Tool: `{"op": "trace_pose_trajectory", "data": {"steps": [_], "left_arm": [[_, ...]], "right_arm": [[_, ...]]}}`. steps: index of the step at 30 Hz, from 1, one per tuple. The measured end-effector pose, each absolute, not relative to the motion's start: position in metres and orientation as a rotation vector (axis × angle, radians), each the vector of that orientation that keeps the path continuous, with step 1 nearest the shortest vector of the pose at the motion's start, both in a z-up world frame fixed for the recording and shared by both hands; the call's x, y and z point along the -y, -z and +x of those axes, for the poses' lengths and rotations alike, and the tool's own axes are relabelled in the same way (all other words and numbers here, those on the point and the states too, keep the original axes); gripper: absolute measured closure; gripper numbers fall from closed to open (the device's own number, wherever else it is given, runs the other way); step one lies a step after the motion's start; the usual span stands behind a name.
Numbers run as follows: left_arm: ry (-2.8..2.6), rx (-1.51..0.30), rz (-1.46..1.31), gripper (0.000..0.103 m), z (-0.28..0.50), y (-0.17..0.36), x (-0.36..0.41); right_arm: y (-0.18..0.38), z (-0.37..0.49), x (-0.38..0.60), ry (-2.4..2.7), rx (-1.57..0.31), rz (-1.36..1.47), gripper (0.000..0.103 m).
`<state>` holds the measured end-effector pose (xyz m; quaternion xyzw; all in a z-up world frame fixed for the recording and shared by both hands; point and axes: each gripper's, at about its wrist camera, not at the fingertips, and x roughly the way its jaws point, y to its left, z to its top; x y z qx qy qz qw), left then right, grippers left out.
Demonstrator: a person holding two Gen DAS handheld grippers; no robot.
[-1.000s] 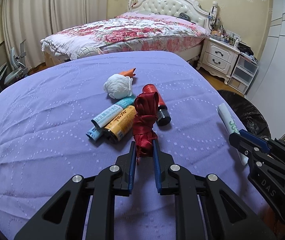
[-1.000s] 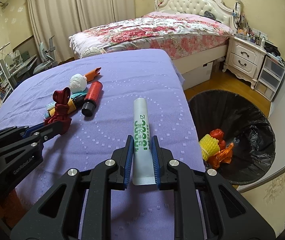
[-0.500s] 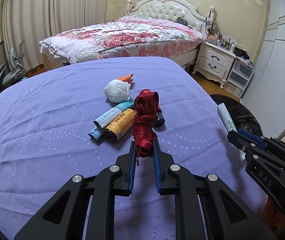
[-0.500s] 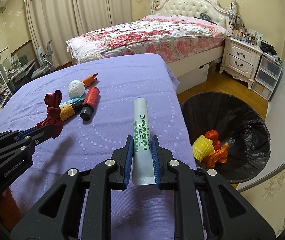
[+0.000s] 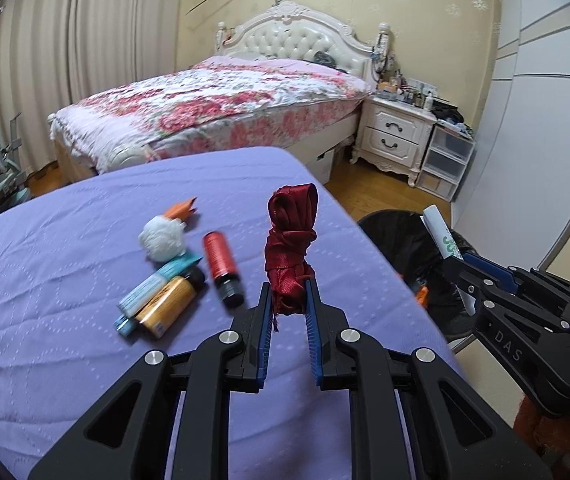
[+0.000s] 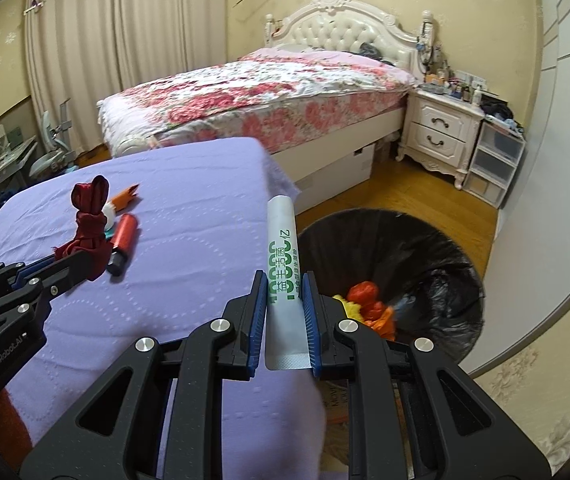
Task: Collect trash
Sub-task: 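Carry the red cloth and tube over the bin and open both grippers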
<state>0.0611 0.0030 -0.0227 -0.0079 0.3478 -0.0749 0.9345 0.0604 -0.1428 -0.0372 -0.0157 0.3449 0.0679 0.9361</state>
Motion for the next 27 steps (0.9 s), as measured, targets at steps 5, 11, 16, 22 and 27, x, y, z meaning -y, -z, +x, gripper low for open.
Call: {"op": "trace_pose_trajectory", "data": {"steps": [5,11,16,22,27], "left_arm": [[0.199,-0.698,0.011,0.086,0.076,0.02,0.023],[0.24,-0.691,0.032,0.086,0.094,0.023,0.051],[0.263,-0.696,0.049,0.086,0.108,0.026,0.068],[0.275,-0.716,0.068,0.086,0.123,0.032,0.083],[0.281,-0.712,0.084,0.086,0.13,0.034,0.094]], "right_arm": [[0.033,0.068,0.167,-0.058,-0.682,-0.026,0.085],[0.032,0.078,0.192,0.002,-0.665,-0.015,0.085],[0.033,0.086,0.205,0.025,-0.661,0.006,0.085],[0.036,0.093,0.214,0.035,-0.659,0.015,0.085],[0.039,0.099,0.219,0.045,-0.662,0.026,0.085]]}}
